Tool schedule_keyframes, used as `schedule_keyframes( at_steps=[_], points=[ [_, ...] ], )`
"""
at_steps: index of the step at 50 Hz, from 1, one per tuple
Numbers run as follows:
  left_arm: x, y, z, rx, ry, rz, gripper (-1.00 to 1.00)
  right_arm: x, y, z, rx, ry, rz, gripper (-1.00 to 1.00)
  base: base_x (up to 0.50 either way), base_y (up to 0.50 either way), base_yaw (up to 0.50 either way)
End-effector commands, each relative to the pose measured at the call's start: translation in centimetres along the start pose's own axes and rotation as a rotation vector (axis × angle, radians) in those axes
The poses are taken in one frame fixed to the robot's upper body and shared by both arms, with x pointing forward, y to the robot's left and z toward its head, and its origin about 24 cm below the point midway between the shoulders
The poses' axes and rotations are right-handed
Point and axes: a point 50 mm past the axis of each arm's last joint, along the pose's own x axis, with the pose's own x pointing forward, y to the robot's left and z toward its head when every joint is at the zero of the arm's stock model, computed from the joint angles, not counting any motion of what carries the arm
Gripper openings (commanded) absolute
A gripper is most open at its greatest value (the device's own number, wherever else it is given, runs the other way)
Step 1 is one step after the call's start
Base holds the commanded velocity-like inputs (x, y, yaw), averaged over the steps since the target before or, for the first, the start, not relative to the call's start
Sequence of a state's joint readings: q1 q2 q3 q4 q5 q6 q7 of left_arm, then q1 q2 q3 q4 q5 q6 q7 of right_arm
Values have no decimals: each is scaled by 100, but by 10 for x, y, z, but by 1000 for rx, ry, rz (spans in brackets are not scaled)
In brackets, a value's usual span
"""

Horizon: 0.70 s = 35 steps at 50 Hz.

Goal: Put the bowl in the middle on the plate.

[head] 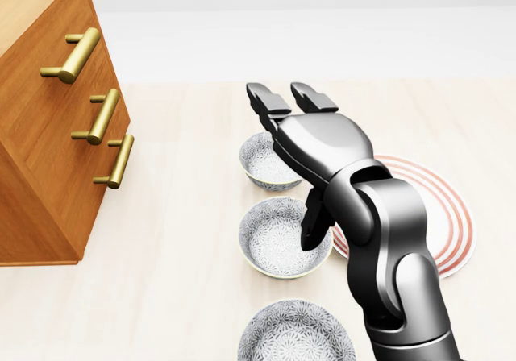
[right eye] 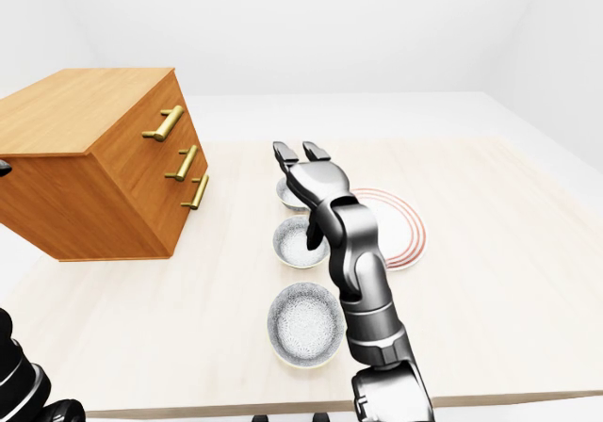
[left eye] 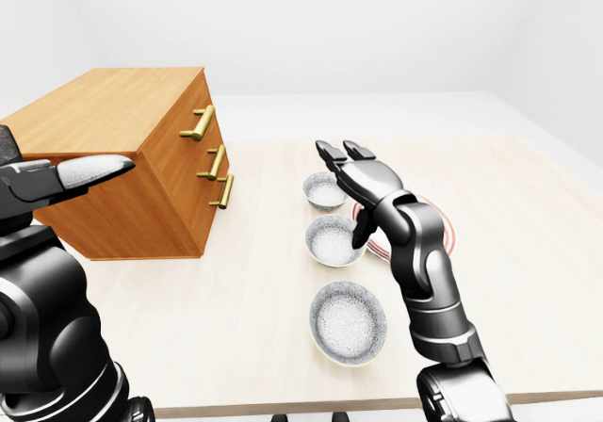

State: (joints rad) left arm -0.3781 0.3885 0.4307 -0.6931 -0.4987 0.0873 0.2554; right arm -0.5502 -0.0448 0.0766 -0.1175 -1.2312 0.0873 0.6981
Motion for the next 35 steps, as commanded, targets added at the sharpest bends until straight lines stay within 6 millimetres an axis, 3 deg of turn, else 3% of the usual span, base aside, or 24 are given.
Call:
schedule_keyframes(
  at_steps=[1,35],
  points=[
    [-1,0,0,2,2,0,100,-2,10,0,8,8,26,100,0,0,0],
    [0,0,-1,2,4,1,100,5,36,-10,50,28,140,100,0,0,0]
  ],
)
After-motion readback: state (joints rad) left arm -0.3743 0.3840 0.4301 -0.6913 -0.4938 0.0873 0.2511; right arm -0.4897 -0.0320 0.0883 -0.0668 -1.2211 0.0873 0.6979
